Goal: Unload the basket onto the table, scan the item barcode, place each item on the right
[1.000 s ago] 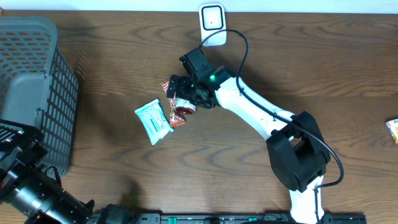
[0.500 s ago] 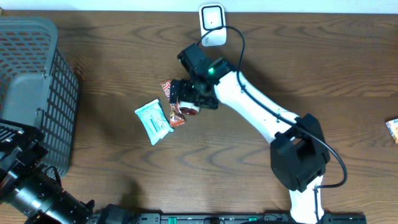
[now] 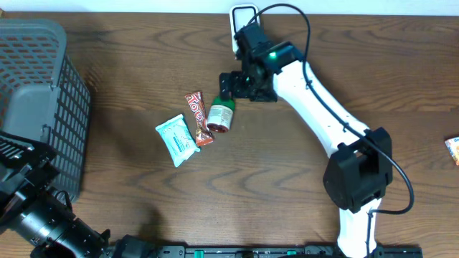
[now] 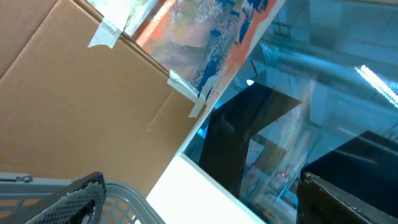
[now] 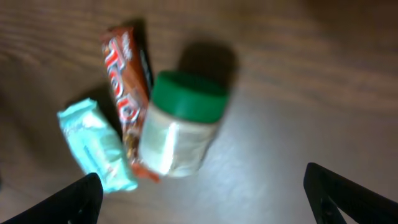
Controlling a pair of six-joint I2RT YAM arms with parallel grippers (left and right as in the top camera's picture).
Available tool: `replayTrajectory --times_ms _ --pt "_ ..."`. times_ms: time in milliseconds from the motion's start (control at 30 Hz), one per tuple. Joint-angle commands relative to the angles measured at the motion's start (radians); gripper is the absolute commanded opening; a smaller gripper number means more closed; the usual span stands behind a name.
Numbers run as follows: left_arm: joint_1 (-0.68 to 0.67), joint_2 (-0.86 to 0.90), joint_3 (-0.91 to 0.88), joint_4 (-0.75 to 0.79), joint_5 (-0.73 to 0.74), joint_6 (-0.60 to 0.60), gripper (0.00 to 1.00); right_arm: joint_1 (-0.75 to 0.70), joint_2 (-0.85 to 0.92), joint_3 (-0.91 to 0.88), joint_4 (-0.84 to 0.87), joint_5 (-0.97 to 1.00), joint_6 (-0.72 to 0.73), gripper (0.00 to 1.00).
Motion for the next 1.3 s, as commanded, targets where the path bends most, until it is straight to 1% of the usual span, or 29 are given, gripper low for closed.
replayTrajectory --times_ms 0,200,333,567,767,867,967,1000,1067,1200,1267 --pt "0.005 -0.007 0.007 0.000 -0.006 0.006 0.98 -0.016 0.053 -0.041 0.056 0.005 -0.072 0.99" --pt "0.005 -0.007 0.007 -0.047 -0.006 0.006 0.98 -0.014 0.119 -0.097 0.186 -0.146 -0.095 0.99" --pt "0.005 -0.007 0.007 -0.071 -0.007 0.006 0.98 -0.003 0.152 -0.097 0.256 -0.168 -0.087 0.99" --pt "0.005 -0.007 0.007 -0.148 -0.066 0.006 0.97 0.005 0.210 -0.097 0.285 -0.174 0.054 0.99" --pt "0.005 -0.007 0.007 -0.193 -0.177 0.006 0.98 0.015 0.259 -0.097 0.288 -0.185 0.182 0.98" --pt "0.005 -0.007 0.007 -0.193 -0.235 0.006 0.98 0.028 0.263 -0.097 0.294 -0.183 0.207 0.93" --pt "0.005 -0.007 0.007 -0.197 -0.275 0.006 0.98 0.035 0.263 -0.097 0.299 -0.185 0.248 0.80" --pt "0.005 -0.007 0.007 -0.197 -0.290 0.006 0.98 0.037 0.263 -0.097 0.295 -0.195 0.260 0.78" --pt "0.005 -0.007 0.007 -0.197 -0.325 0.006 0.98 0.039 0.263 -0.097 0.291 -0.201 0.269 0.75" --pt "0.005 -0.007 0.007 -0.197 -0.347 0.006 0.98 0.043 0.263 -0.097 0.293 -0.198 0.274 0.69" --pt "0.005 -0.007 0.007 -0.197 -0.347 0.006 0.98 0.043 0.263 -0.096 0.293 -0.183 0.273 0.62"
